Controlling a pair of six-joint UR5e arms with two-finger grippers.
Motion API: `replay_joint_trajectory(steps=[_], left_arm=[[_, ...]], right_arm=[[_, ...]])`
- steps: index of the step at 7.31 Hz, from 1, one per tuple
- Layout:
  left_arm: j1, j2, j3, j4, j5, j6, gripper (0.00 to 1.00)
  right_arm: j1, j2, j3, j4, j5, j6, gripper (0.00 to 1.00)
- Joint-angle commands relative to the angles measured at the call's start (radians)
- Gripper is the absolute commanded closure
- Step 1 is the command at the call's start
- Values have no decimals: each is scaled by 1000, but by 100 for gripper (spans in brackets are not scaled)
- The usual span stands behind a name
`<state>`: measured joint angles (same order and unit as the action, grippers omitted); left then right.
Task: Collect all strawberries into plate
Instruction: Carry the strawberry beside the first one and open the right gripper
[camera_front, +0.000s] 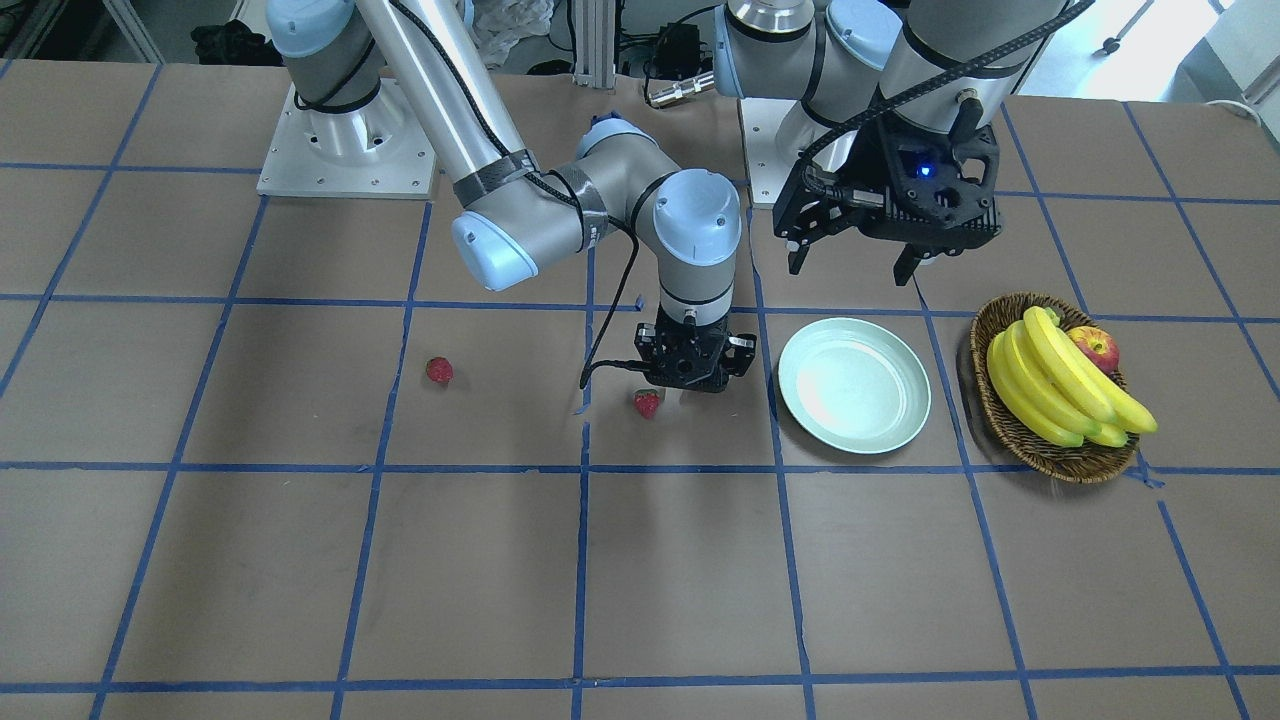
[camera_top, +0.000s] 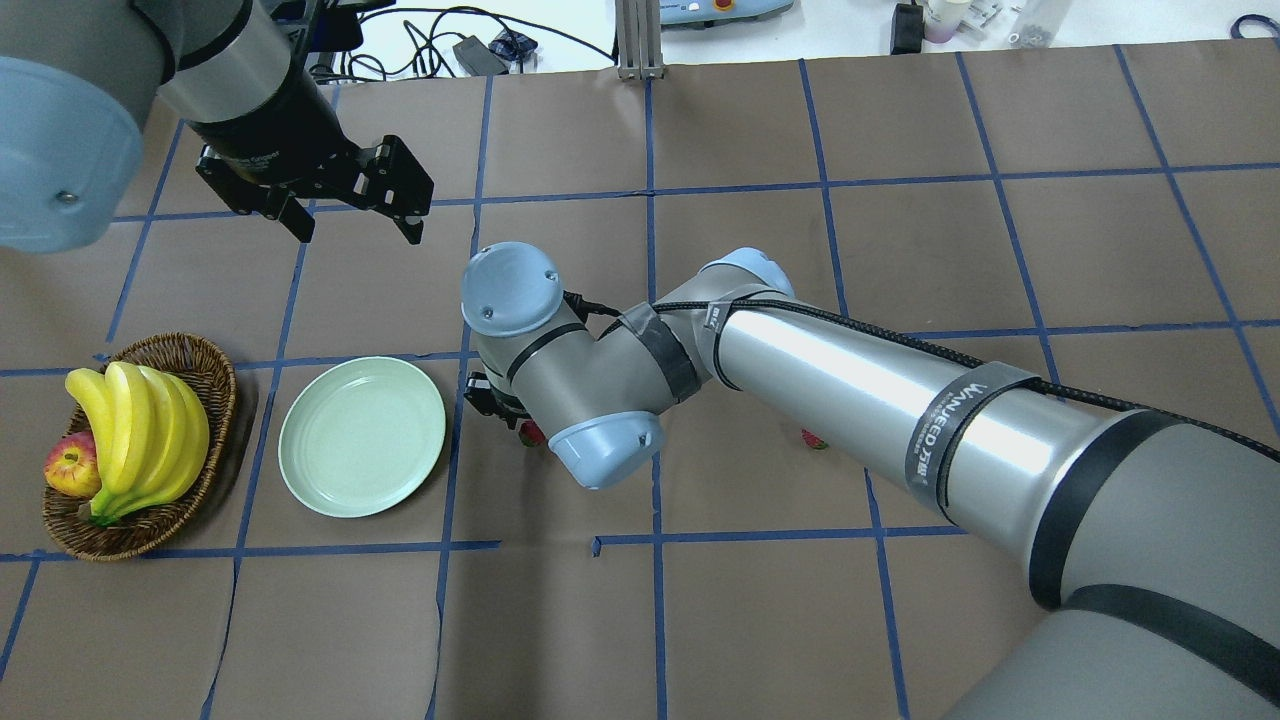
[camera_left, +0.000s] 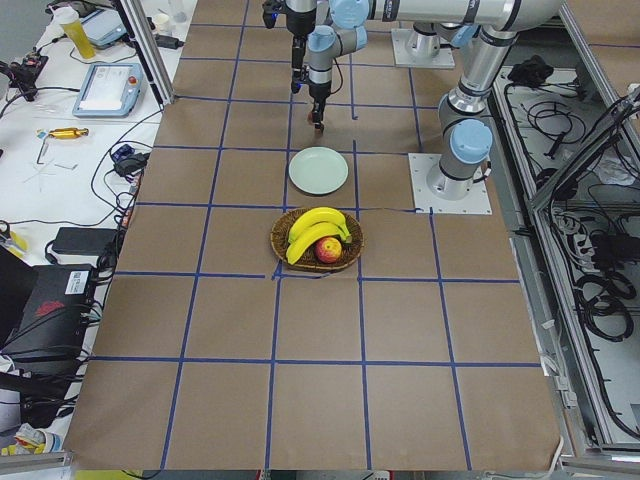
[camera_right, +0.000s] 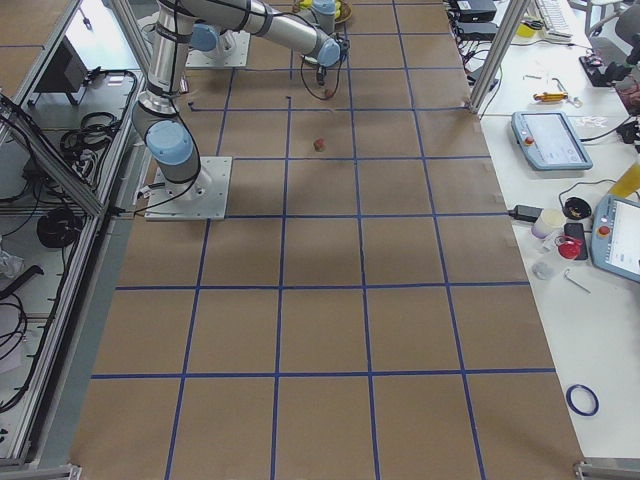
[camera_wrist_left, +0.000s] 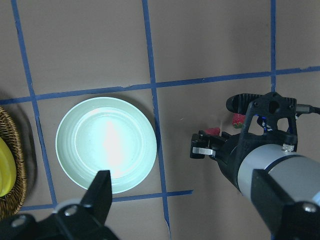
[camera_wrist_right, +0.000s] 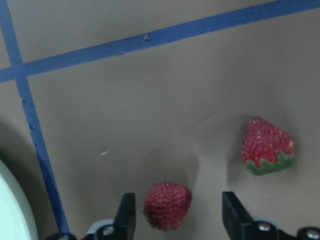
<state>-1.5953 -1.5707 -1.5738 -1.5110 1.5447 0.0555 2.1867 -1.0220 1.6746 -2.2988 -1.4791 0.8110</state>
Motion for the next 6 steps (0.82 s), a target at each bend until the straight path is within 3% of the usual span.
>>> replay_joint_trajectory(steps=[1, 2, 4, 6], left_arm=[[0, 1, 0, 0, 0, 1, 0], [0, 1, 0, 2, 0, 1, 0], [0, 1, -2, 2, 0, 4, 0], [0, 0, -2, 0, 0, 4, 0]], right_arm=[[-1, -51, 11, 15, -16, -9, 0], [-33, -108, 69, 18, -53, -66, 0], [-181, -232, 275, 7, -107, -207, 0], [-383, -340, 475, -84, -106, -526, 0]])
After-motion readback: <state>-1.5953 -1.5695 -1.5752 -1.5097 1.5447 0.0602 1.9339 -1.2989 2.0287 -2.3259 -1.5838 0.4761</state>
